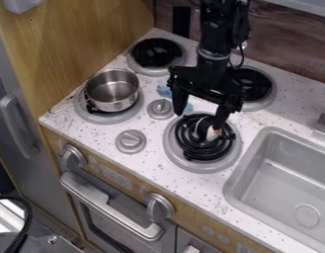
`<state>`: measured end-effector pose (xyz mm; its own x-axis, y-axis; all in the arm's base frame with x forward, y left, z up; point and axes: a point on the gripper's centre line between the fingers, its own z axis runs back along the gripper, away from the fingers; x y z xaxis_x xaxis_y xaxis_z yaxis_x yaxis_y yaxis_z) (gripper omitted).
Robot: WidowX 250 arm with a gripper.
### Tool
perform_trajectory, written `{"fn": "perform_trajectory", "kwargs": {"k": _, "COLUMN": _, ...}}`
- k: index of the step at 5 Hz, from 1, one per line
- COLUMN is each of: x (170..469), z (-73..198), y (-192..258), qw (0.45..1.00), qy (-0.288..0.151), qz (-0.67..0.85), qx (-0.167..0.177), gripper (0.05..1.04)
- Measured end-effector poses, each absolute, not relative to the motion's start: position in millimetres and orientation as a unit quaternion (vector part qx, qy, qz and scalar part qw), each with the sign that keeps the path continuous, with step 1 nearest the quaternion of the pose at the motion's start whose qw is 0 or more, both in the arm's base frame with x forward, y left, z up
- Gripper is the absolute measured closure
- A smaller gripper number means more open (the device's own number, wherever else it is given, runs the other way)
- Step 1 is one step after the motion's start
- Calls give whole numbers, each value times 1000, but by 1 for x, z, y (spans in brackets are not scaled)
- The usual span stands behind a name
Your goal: Put the blue spatula to the right top of the burner
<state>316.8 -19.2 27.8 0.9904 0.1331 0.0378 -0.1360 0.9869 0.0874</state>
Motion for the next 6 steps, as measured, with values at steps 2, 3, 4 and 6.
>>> {"fn": "perform_trajectory", "kwargs": {"k": 2, "x": 325, "z": 6, "y": -10, "qw": 996, "qy": 29, "qz": 74, "qx": 32, "gripper": 83}}
{"fn": "perform_trajectory", "kwargs": {"k": 3, "x": 347, "z": -2, "y": 14, "qw": 993, "qy": 32, "qz": 106, "qx": 29, "gripper": 83}}
{"fn": "perform_trajectory", "kwargs": {"k": 4, "x": 378, "z": -11, "y": 36, "qw": 982, "qy": 3, "qz": 183, "qx": 46, "gripper": 83}}
{"fn": "perform_trajectory", "kwargs": {"k": 6, "x": 424, "z": -23, "y": 82, "qw": 946, "qy": -40, "qz": 321, "qx": 30, "gripper": 83}}
